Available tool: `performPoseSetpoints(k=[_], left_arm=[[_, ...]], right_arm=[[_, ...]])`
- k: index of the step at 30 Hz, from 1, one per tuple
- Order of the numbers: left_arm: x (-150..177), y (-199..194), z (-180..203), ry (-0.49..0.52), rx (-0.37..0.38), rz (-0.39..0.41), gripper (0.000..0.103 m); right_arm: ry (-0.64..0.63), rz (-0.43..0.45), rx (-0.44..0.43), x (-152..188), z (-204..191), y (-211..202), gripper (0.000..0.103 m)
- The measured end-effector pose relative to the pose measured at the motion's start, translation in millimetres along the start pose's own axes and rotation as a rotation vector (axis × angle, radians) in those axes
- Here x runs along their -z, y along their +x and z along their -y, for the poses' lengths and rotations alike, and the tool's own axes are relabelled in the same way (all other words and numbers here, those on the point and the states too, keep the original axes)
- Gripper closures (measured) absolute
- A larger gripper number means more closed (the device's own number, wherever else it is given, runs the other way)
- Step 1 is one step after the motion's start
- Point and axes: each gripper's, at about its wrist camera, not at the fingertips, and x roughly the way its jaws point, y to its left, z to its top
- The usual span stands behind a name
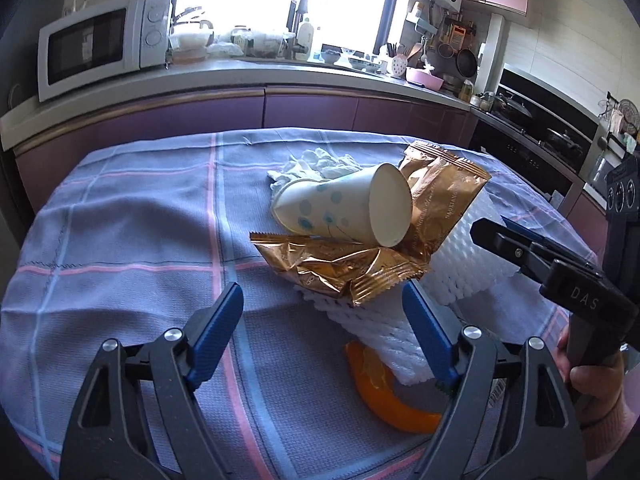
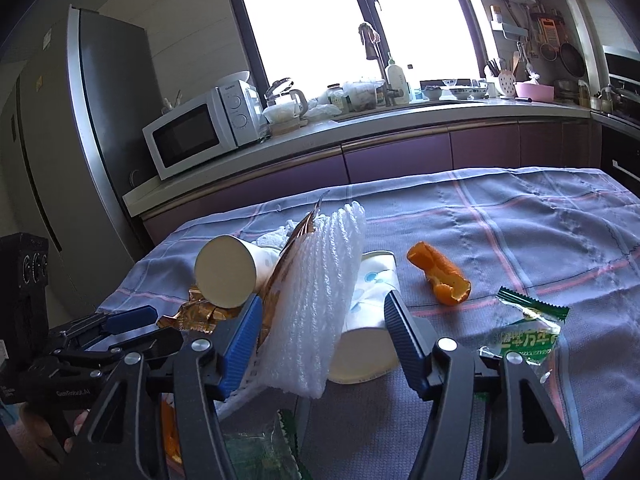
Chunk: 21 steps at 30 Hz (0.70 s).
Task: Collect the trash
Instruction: 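Close the left gripper on a gold wrapper while the right gripper grasps a white foam net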
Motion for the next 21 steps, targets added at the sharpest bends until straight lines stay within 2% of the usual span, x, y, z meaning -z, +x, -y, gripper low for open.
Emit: performPoseSetpoints(k=[2,4,7,9,12,14,21], left_arm=[[-3,8,-3,-0.031,0.039,-0.022,0.032],[-5,14,-9,-0.063,0.082,-0.041,0.037],[-7,23,-14,-0.104,0.137,-0.066,0.055],[-9,27,-17,-0.122,0.166,-0.077,0.076],[-12,31,-23,-0.148,0.184,-0.073,0.089],[-13,33,-26,-0.158,0.187,-0.064,0.095],[-15,17,-35,-0.156,0.172,-0.023,0.099]], right_arm=[[0.001,-0.001,-0.014,-1,1,-2,0.054],[-0.001,-0.004,-0.023,-2,0,-2,0.068],[-0.001,-0.008,-0.042,-2,0,-3,0.078],[-0.004,-0.007,-0.054,-2,-1,-5,0.083],[-0.008,-0.005,-0.072,-4,-4,-7,0.088],[-0.014,0.004,-0.075,-7,-6,-10,0.089],[-0.034,0.052,-0.061,-19,-8,-25,0.091]])
